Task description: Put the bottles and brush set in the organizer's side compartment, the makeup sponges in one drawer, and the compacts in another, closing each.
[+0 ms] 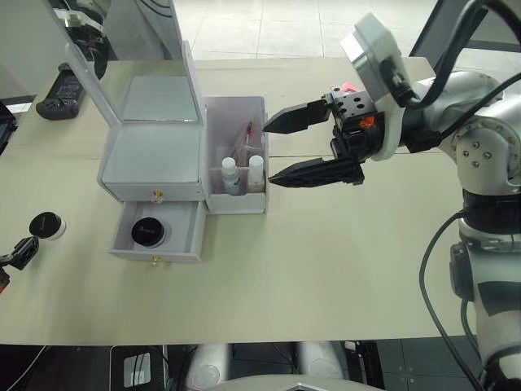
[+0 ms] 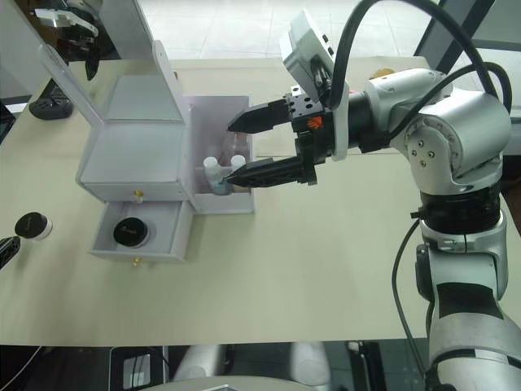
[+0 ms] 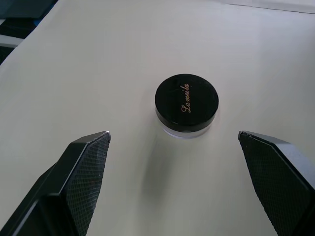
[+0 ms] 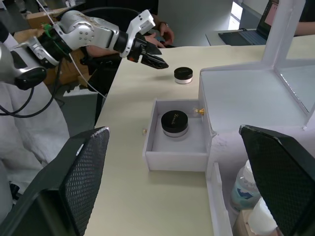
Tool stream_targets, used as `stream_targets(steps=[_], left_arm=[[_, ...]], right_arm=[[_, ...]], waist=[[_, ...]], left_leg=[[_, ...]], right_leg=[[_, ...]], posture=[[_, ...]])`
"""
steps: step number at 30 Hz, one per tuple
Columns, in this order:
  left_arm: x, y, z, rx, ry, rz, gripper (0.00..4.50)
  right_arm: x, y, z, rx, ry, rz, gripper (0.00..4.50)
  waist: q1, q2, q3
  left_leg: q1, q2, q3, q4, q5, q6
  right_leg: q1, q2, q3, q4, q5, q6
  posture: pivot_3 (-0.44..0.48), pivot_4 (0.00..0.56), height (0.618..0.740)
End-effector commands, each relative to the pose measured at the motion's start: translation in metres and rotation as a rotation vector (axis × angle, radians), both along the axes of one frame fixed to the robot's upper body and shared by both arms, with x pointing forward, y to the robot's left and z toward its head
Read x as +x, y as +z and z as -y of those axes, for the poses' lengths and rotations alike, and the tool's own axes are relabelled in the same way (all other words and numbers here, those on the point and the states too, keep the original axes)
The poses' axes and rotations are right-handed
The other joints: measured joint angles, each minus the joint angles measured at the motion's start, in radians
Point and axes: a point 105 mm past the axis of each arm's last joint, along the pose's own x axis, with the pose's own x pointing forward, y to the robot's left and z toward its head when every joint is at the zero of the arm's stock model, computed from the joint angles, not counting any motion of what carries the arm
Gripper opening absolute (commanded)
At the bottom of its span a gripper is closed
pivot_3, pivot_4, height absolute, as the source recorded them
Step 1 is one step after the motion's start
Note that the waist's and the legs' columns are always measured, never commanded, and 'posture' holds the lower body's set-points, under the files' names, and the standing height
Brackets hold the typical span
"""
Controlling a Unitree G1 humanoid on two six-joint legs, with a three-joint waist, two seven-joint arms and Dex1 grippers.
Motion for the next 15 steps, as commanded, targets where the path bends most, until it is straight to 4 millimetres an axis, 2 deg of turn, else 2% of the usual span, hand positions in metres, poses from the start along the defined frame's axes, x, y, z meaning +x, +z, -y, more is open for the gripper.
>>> stream_targets(steps=[1, 4, 7, 15], left_arm=[[0.014, 0.001, -0.006, -0.008, -0.017, -0.001, 4.48], [0.029, -0.008, -0.004, -0.008, -0.051, -0.049, 4.48], [0.046, -0.008, -0.003, -0.014, -0.065, -0.066, 4.48], [0.063, -0.015, -0.008, -0.03, -0.039, -0.129, 4.48]], right_arm=[[0.001, 0.009, 0.004, 0.01, -0.024, 0.036, 4.5], [0.004, 0.009, 0.008, 0.014, -0.045, 0.033, 4.5], [0.005, 0.008, 0.015, 0.032, -0.062, 0.001, 4.5], [0.005, 0.006, 0.026, 0.045, -0.101, -0.005, 4.5]], waist=[[0.0, 0.0, 0.0], [-0.002, 0.0, 0.0], [-0.003, 0.0, 0.0], [-0.009, 0.0, 0.0]], left_leg=[[0.0, 0.0, 0.0, 0.0, 0.0, 0.0], [0.0, 0.0, 0.0, 0.0, 0.0, 0.0], [0.0, 0.0, 0.0, 0.0, 0.0, 0.0], [0.0, 0.0, 0.0, 0.0, 0.0, 0.0]], right_leg=[[0.0, 0.0, 0.0, 0.0, 0.0, 0.0], [-0.001, 0.0, 0.0, 0.001, 0.0, 0.0], [-0.001, 0.0, 0.0, 0.002, 0.0, 0.0], [-0.003, 0.0, -0.001, 0.007, 0.0, 0.0]], posture=[[0.0, 0.15, 0.74], [0.0, 0.15, 0.74], [0.0, 0.15, 0.74], [0.0, 0.15, 0.74]])
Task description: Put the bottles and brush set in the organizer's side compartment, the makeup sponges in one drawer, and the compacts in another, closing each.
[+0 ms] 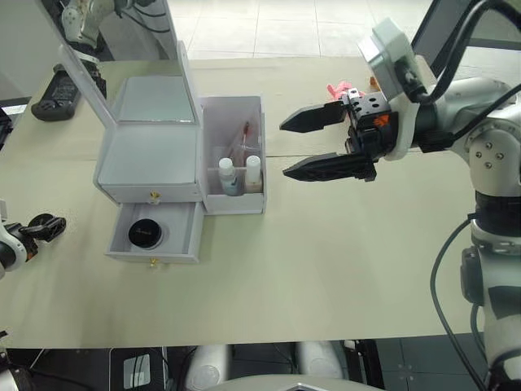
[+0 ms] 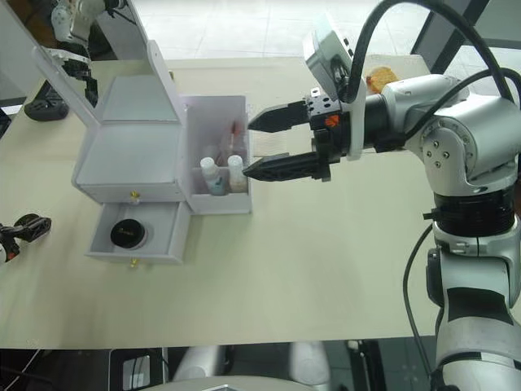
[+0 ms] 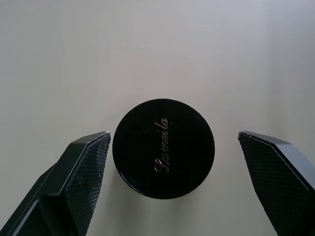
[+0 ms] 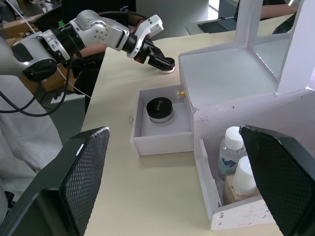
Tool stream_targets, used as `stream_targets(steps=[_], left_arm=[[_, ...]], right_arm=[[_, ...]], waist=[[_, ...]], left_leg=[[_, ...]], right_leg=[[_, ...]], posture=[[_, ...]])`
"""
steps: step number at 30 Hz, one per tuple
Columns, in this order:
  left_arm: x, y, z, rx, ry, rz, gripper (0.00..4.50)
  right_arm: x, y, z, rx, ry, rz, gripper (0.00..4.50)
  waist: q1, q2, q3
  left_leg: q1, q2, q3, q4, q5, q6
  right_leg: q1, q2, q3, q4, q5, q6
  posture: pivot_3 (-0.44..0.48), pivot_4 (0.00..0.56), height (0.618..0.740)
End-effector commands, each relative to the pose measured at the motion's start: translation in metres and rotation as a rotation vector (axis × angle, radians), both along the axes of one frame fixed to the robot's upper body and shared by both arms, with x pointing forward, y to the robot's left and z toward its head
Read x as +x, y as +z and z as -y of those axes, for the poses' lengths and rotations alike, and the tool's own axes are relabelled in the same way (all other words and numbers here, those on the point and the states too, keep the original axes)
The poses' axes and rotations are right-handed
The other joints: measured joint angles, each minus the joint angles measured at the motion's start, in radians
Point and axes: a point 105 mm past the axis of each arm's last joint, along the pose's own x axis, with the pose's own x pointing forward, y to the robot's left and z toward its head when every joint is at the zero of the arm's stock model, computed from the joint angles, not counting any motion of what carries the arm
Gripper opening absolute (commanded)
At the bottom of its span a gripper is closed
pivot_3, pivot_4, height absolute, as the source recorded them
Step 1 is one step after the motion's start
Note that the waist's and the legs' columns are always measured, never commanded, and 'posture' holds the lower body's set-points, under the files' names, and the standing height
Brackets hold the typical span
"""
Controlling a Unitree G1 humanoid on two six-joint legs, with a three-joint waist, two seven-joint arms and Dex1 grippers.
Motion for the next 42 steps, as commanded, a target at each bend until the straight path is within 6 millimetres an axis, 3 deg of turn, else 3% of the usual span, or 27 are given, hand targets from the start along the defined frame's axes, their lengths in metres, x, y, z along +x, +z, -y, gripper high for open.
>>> stream_targets(steps=[1, 2, 5, 8, 13, 17, 20, 23, 24, 27, 30, 34, 36, 42], left_arm=[[0.002, 0.006, -0.008, 0.024, 0.024, -0.003, 4.48], [0.003, 0.005, -0.007, 0.023, 0.022, -0.007, 4.48], [0.005, 0.005, -0.007, 0.023, 0.027, -0.015, 3.91], [0.006, 0.006, -0.01, 0.013, 0.05, -0.01, 2.99], [0.004, 0.013, -0.014, 0.028, 0.06, -0.005, 2.91], [0.008, 0.062, -0.015, 0.053, 0.032, 0.186, 2.91], [0.0, 0.108, 0.005, 0.088, -0.138, 0.348, 2.91], [-0.019, 0.133, 0.035, 0.154, -0.38, 0.386, 2.91], [-0.026, 0.147, 0.052, 0.237, -0.508, 0.418, 2.91], [-0.05, 0.175, 0.102, 0.213, -0.803, 0.468, 2.91], [-0.065, 0.16, 0.138, 0.149, -1.003, 0.303, 2.91], [-0.086, 0.121, 0.18, -0.032, -1.183, 0.021, 2.91], [-0.087, 0.112, 0.196, -0.045, -1.24, -0.012, 2.91], [-0.062, 0.078, 0.2, 0.218, -1.327, -0.062, 2.91]], right_arm=[[-0.005, 0.012, 0.002, 0.027, -0.006, 0.047, 4.5], [-0.004, 0.013, 0.0, 0.026, -0.01, 0.049, 4.5], [-0.004, 0.013, -0.002, 0.026, -0.018, 0.05, 4.5], [-0.003, 0.014, -0.002, 0.028, -0.026, 0.053, 4.5], [-0.001, 0.016, -0.002, 0.03, -0.039, 0.065, 4.5], [-0.001, 0.016, 0.0, 0.025, -0.045, 0.075, 4.5], [-0.001, 0.015, 0.001, 0.014, -0.039, 0.078, 4.5], [0.0, 0.016, 0.002, 0.008, -0.029, 0.083, 4.5], [0.001, 0.017, 0.002, 0.008, -0.024, 0.086, 4.5], [0.004, 0.017, -0.005, 0.004, -0.003, 0.097, 4.5], [0.007, 0.018, -0.012, 0.004, 0.015, 0.108, 4.5], [0.009, 0.019, -0.017, 0.011, 0.034, 0.115, 4.5], [0.009, 0.02, -0.018, 0.015, 0.035, 0.122, 4.5], [0.009, 0.022, -0.016, 0.029, 0.008, 0.133, 4.5]], waist=[[-0.004, 0.0, 0.0], [-0.005, 0.0, 0.0], [-0.01, 0.0, 0.0], [-0.011, 0.0, 0.0], [-0.013, 0.0, 0.0], [-0.016, 0.0, 0.0], [-0.018, -0.001, 0.0], [-0.022, -0.001, 0.001], [-0.022, 0.0, 0.001], [-0.021, 0.0, 0.001], [-0.022, 0.001, 0.001], [-0.021, 0.004, 0.003], [-0.02, 0.004, 0.003], [-0.02, 0.004, 0.003]], left_leg=[[0.0, 0.0, 0.0, 0.0, 0.0, 0.0], [0.0, 0.0, 0.0, 0.0, 0.0, 0.0], [0.0, 0.0, 0.0, 0.0, 0.0, 0.0], [0.0, 0.0, -0.001, 0.0, 0.0, 0.0], [0.0, 0.0, -0.001, 0.0, 0.0, 0.0], [0.0, 0.0, -0.001, 0.0, 0.0, 0.0], [-0.001, 0.0, -0.002, 0.0, 0.0, 0.0], [-0.002, 0.0, -0.001, 0.0, 0.0, -0.001], [-0.002, 0.0, -0.001, -0.001, 0.0, -0.001], [-0.001, 0.0, 0.0, -0.002, 0.0, -0.001], [-0.001, 0.001, 0.0, -0.002, 0.0, 0.0], [0.0, 0.001, 0.002, -0.002, 0.0, 0.0], [0.0, 0.001, 0.001, -0.001, 0.0, 0.0], [0.0, 0.001, 0.002, -0.001, 0.0, 0.0]], right_leg=[[0.0, 0.0, 0.0, 0.001, 0.0, 0.0], [0.0, 0.0, 0.0, 0.003, 0.0, 0.0], [0.0, 0.0, 0.0, 0.005, 0.0, 0.0], [0.0, 0.0, 0.0, 0.005, 0.0, 0.0], [0.0, 0.0, -0.001, 0.005, 0.0, 0.0], [0.0, 0.0, -0.001, 0.005, 0.0, 0.0], [-0.001, 0.0, -0.001, 0.005, 0.0, 0.0], [-0.001, 0.0, -0.001, 0.003, 0.0, 0.0], [-0.001, -0.001, -0.001, 0.003, 0.0, 0.0], [-0.001, 0.0, -0.001, -0.003, 0.0, 0.0], [0.0, 0.0, -0.001, -0.004, 0.0, 0.0], [0.001, 0.0, 0.0, -0.004, 0.0, 0.0], [0.001, 0.0, 0.0, -0.004, 0.0, 0.0], [0.001, 0.0, 0.0, -0.004, 0.0, 0.0]], posture=[[0.0, 0.15, 0.74], [0.0, 0.15, 0.74], [0.0, 0.15, 0.74], [0.0, 0.15, 0.74], [0.0, 0.15, 0.74], [0.0, 0.15, 0.74], [0.0, 0.15, 0.74], [0.0, 0.15, 0.74], [0.0, 0.15, 0.74], [0.0, 0.15, 0.74], [0.0, 0.15, 0.74], [0.0, 0.15, 0.74], [0.0, 0.15, 0.74], [0.0, 0.15, 0.74]])
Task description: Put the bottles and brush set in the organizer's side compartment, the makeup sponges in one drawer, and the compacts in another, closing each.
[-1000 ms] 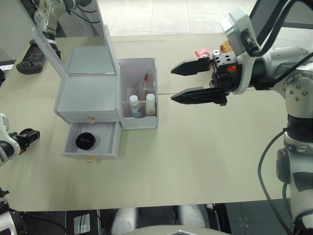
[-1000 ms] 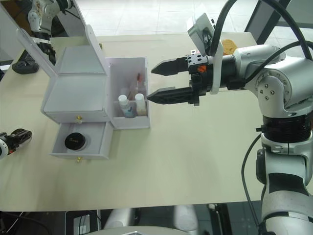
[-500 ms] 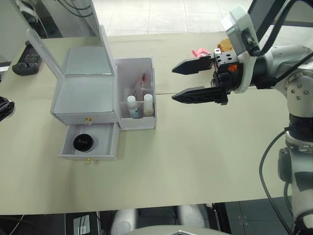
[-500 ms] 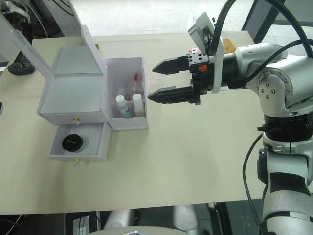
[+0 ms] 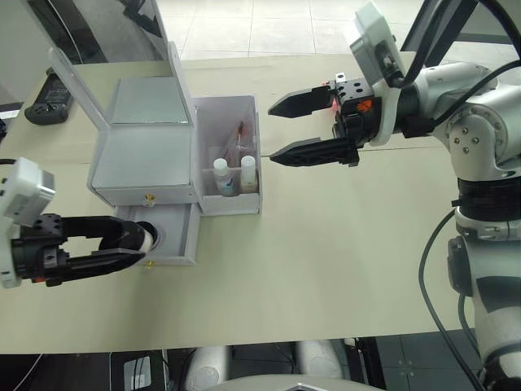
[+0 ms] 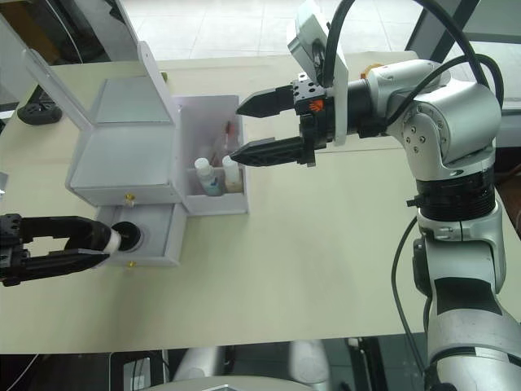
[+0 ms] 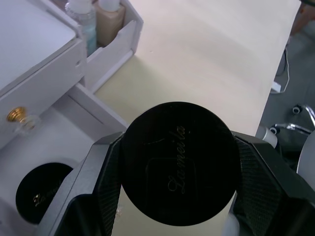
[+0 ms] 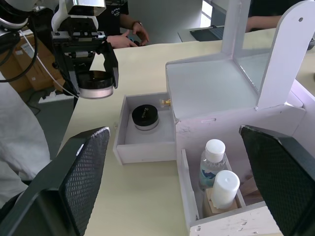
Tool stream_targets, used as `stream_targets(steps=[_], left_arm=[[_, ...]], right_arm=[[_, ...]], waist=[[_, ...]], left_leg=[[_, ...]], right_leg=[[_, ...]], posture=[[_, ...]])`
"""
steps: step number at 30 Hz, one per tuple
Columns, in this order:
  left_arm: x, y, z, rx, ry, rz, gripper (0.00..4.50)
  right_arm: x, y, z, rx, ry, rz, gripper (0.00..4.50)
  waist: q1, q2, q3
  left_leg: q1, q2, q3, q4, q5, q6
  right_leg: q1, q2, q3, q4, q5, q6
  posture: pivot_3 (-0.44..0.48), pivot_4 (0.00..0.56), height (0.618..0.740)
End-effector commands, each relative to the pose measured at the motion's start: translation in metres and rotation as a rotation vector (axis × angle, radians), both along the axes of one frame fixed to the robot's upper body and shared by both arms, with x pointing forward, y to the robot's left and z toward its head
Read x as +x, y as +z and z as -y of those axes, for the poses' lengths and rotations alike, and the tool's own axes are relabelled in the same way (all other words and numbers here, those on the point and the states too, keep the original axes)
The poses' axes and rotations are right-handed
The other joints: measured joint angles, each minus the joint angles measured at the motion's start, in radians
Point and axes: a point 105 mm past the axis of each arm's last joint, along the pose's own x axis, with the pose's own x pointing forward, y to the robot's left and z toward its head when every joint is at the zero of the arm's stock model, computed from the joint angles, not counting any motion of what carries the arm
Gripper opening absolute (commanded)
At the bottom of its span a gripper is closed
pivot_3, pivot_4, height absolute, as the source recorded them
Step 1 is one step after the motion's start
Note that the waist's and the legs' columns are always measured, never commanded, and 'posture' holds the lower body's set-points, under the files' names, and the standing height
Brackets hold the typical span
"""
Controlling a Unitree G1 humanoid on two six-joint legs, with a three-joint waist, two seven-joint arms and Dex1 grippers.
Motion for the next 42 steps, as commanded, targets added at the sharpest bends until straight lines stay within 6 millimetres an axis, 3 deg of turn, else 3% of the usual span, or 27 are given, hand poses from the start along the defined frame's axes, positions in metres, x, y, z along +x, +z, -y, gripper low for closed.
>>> stream_targets(steps=[1, 5, 21, 35, 40, 42], left_arm=[[0.011, -0.022, -0.004, 0.159, -0.07, 0.053, 2.91], [0.021, -0.039, -0.005, 0.231, -0.129, 0.087, 2.91], [0.058, -0.061, 0.002, 0.245, -0.147, 0.179, 2.91], [0.079, -0.063, 0.001, 0.237, -0.105, 0.202, 2.91], [0.076, -0.054, 0.008, 0.16, -0.114, 0.186, 4.45], [0.073, -0.05, 0.006, 0.154, -0.112, 0.181, 4.48]], right_arm=[[-0.004, 0.014, 0.003, 0.031, -0.021, 0.073, 4.5], [-0.004, 0.013, 0.006, 0.039, -0.05, 0.076, 4.5], [-0.005, 0.012, 0.011, 0.075, -0.113, 0.094, 4.5], [-0.008, 0.013, 0.013, 0.082, -0.126, 0.104, 4.5], [-0.007, 0.013, 0.013, 0.082, -0.13, 0.105, 4.5], [-0.008, 0.013, 0.013, 0.081, -0.13, 0.105, 4.5]], waist=[[0.0, 0.0, 0.0], [0.0, 0.0, 0.0], [-0.001, 0.0, 0.0], [-0.001, 0.0, 0.0], [0.001, 0.0, 0.0], [0.002, 0.0, 0.0]], left_leg=[[0.0, 0.0, 0.0, 0.0, 0.0, 0.0], [-0.001, 0.0, 0.0, 0.0, 0.0, 0.0], [-0.003, 0.0, 0.0, 0.001, 0.0, 0.0], [-0.003, 0.0, 0.0, 0.002, 0.0, 0.0], [-0.003, 0.0, -0.001, 0.003, 0.0, 0.0], [-0.003, 0.0, -0.001, 0.003, 0.0, 0.0]], right_leg=[[0.0, 0.0, 0.0, 0.0, 0.0, 0.0], [-0.001, 0.0, 0.0, -0.001, 0.0, 0.0], [0.0, 0.0, -0.001, 0.004, 0.0, 0.0], [0.0, 0.0, -0.001, 0.004, 0.0, 0.0], [0.0, 0.0, -0.001, 0.006, 0.0, 0.0], [0.0, 0.0, -0.001, 0.006, 0.0, 0.0]], posture=[[0.0, 0.15, 0.74], [0.0, 0.15, 0.74], [0.0, 0.15, 0.74], [0.0, 0.15, 0.74], [0.0, 0.15, 0.74], [0.0, 0.15, 0.74]])
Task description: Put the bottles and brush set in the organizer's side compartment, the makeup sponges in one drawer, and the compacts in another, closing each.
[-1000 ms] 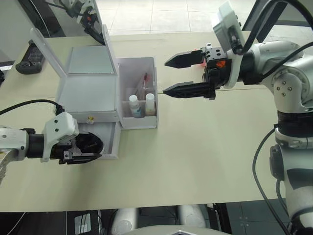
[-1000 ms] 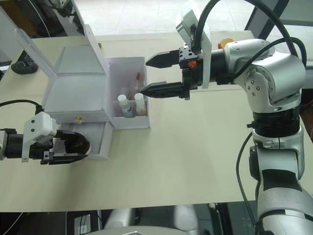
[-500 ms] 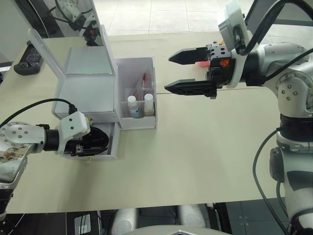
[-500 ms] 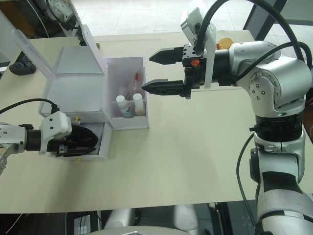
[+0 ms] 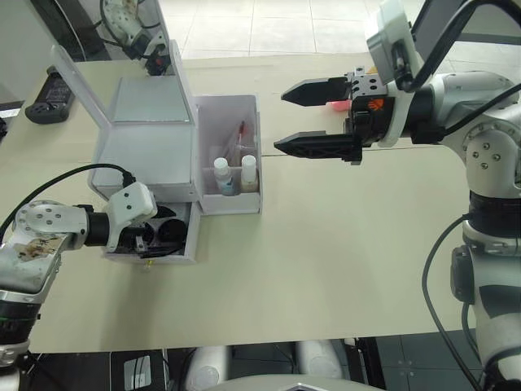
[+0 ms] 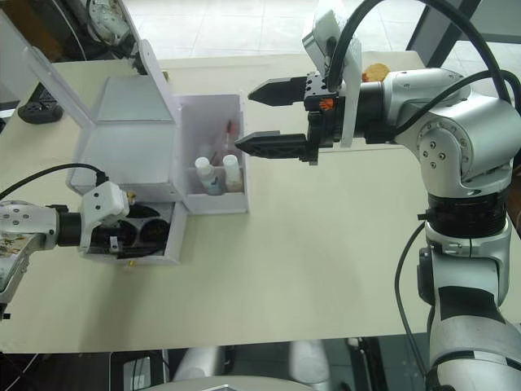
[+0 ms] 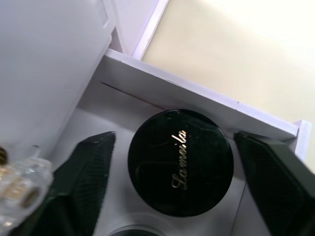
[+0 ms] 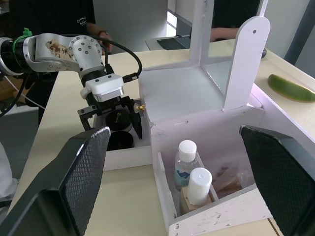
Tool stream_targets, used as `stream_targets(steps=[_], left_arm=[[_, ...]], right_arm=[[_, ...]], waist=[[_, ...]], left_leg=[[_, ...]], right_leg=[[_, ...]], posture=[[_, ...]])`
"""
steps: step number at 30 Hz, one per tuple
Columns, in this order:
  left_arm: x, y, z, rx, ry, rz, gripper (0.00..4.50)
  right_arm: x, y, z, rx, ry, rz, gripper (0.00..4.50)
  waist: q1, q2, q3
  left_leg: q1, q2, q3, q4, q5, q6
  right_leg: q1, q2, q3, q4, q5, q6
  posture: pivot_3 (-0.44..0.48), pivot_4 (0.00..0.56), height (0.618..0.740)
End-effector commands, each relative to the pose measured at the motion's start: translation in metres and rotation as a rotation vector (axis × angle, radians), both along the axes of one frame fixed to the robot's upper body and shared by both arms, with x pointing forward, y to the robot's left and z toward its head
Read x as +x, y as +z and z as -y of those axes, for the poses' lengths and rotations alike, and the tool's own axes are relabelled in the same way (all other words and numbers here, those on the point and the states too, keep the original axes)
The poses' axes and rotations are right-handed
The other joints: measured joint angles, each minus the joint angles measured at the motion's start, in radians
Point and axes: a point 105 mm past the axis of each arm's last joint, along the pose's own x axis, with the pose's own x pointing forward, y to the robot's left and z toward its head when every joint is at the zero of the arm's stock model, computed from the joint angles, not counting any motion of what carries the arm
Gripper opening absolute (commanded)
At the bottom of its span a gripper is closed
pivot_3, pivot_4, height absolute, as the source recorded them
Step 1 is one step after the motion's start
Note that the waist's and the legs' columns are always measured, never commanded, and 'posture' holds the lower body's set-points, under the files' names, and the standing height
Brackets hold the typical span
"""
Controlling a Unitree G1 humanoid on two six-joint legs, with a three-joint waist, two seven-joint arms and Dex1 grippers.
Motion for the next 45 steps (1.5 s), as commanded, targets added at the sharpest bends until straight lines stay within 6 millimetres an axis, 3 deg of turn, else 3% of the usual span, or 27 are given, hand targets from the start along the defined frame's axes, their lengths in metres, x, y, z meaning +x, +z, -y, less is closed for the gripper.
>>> stream_targets(steps=[1, 4, 9, 14, 19, 22, 24, 28, 34, 45], left_arm=[[-0.002, 0.028, -0.001, -0.024, -0.009, 0.059, 4.48], [-0.009, 0.039, -0.004, -0.051, -0.004, 0.046, 4.48], [-0.044, 0.057, -0.011, -0.137, 0.012, -0.07, 4.48], [-0.075, 0.074, -0.03, -0.311, 0.138, -0.104, 4.48], [-0.105, 0.048, -0.06, -0.382, 0.348, -0.137, 4.48], [-0.124, 0.023, -0.068, -0.4, 0.452, -0.219, 3.91], [-0.131, 0.012, -0.067, -0.403, 0.478, -0.239, 3.23], [-0.125, -0.016, -0.077, -0.43, 0.617, -0.158, 1.93], [-0.104, -0.04, -0.065, -0.469, 0.665, -0.076, 0.03], [-0.075, -0.054, -0.047, -0.524, 0.644, 0.027, 0.03]], right_arm=[[-0.007, 0.01, 0.003, 0.016, 0.007, 0.043, 4.5], [-0.007, 0.01, 0.003, 0.015, 0.01, 0.042, 4.5], [-0.011, 0.009, 0.004, 0.001, 0.034, 0.045, 4.5], [-0.023, 0.002, 0.009, -0.038, 0.103, 0.055, 4.5], [-0.03, -0.001, 0.009, -0.046, 0.163, 0.063, 4.5], [-0.026, -0.002, 0.006, -0.043, 0.168, 0.065, 4.5], [-0.024, -0.003, 0.004, -0.043, 0.169, 0.063, 4.5], [-0.02, -0.003, 0.001, -0.041, 0.166, 0.065, 4.5], [-0.019, -0.002, -0.002, -0.033, 0.161, 0.069, 4.5], [-0.029, -0.011, -0.001, -0.064, 0.196, 0.006, 4.5]], waist=[[0.0, 0.0, 0.0], [-0.002, 0.0, 0.0], [-0.004, 0.0, 0.0], [-0.004, 0.0, 0.0], [-0.008, 0.0, 0.0], [-0.002, 0.0, 0.0], [0.006, 0.0, 0.0], [0.027, 0.001, 0.0], [0.035, -0.001, -0.001], [0.032, -0.001, -0.001]], left_leg=[[0.0, 0.0, 0.0, 0.0, 0.0, 0.0], [0.0, 0.0, 0.0, 0.0, 0.0, 0.0], [0.0, 0.0, -0.001, 0.0, 0.0, 0.0], [0.0, 0.001, -0.001, -0.001, 0.0, 0.0], [0.003, 0.001, 0.001, -0.002, -0.001, 0.001], [0.003, 0.002, 0.001, -0.003, -0.001, 0.001], [0.003, 0.001, 0.002, -0.002, -0.001, 0.001], [0.004, 0.001, 0.002, -0.002, -0.001, 0.001], [0.003, 0.001, 0.002, -0.001, -0.001, 0.001], [0.003, 0.001, 0.003, -0.001, -0.001, 0.001]], right_leg=[[0.0, 0.0, 0.0, 0.0, 0.0, 0.0], [0.0, 0.0, 0.0, 0.0, 0.0, 0.0], [0.0, 0.0, 0.0, 0.0, 0.0, 0.0], [0.0, 0.001, 0.0, 0.0, 0.0, 0.0], [0.0, 0.0, 0.001, -0.006, 0.0, 0.0], [0.001, 0.001, 0.001, -0.008, 0.0, 0.0], [0.003, 0.0, 0.001, -0.011, 0.0, 0.0], [0.003, 0.0, 0.001, -0.012, 0.001, -0.001], [0.003, -0.001, 0.001, -0.012, 0.001, -0.002], [0.003, -0.001, 0.001, -0.012, 0.001, -0.002]], posture=[[0.0, 0.15, 0.74], [0.0, 0.15, 0.74], [0.0, 0.15, 0.74], [0.0, 0.15, 0.74], [0.0, 0.15, 0.74], [0.0, 0.15, 0.74], [0.0, 0.15, 0.74], [0.0, 0.15, 0.74], [0.0, 0.15, 0.74], [0.0, 0.15, 0.74]])
